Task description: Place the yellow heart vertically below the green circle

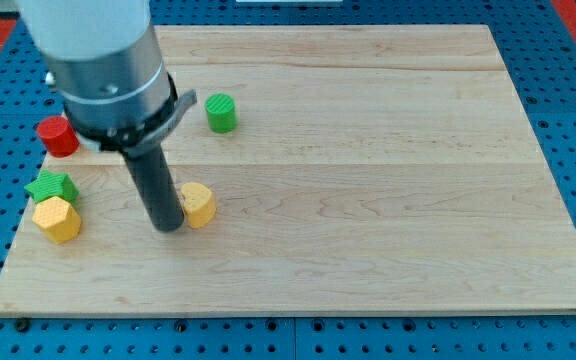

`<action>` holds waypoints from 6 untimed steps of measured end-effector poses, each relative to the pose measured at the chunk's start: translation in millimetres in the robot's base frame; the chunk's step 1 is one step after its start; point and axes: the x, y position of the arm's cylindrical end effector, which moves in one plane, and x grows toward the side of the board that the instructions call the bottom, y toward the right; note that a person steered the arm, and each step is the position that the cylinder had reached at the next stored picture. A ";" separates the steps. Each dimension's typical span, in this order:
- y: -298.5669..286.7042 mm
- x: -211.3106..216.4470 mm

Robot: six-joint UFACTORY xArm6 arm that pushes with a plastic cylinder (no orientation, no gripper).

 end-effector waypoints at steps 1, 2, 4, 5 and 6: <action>15.7 11.6; 39.6 -20.8; 50.5 8.3; 46.6 72.9; 26.4 78.9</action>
